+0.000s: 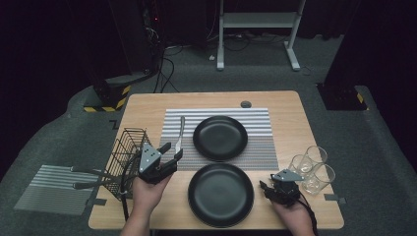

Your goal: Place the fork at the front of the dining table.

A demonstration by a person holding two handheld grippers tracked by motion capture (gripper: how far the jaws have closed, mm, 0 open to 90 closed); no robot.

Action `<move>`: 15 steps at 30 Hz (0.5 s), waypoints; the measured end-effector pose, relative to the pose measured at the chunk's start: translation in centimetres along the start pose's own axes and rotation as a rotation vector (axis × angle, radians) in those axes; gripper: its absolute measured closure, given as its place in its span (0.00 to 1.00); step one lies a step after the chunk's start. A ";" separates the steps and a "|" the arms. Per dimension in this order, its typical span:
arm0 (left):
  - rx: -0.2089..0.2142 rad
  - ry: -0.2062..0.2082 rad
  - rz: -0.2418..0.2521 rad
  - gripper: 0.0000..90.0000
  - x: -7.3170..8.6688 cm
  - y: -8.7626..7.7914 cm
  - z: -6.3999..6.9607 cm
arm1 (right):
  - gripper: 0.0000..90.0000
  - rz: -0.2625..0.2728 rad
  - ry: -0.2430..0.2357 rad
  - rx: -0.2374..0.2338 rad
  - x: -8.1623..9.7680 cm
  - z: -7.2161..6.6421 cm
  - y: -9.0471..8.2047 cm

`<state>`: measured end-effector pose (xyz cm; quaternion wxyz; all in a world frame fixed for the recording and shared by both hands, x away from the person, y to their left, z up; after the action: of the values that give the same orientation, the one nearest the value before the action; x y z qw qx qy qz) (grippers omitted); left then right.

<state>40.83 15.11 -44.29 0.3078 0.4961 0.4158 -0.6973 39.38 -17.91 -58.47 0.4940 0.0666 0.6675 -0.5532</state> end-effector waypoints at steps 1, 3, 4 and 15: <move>-0.001 -0.010 0.008 0.54 -0.2 0.0 0.1 | 0.52 0.000 -0.001 0.000 0.0 0.0 0.0; 0.001 -0.009 0.020 0.54 -0.6 0.0 0.3 | 0.52 -0.001 0.000 0.000 0.0 0.0 0.0; 0.002 -0.022 0.026 0.54 -0.8 -0.1 0.4 | 0.52 -0.001 -0.001 0.000 0.0 0.0 0.0; -0.037 0.005 0.008 0.55 -1.1 -0.7 -0.6 | 0.52 0.002 -0.008 0.000 -0.1 0.1 0.1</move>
<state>40.83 16.05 -43.20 0.3186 0.4936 0.4274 -0.6872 39.48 -17.91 -58.47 0.4973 0.0651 0.6653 -0.5529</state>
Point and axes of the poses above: each handheld gripper's, and its own axes: y roughly forward along the jaws, x roughly out of its underside, z roughly to its right, the point moved 9 cm from there along y, roughly forward along the jaws, and after that the axes turned 7 degrees about -y, right-handed, at the moved point
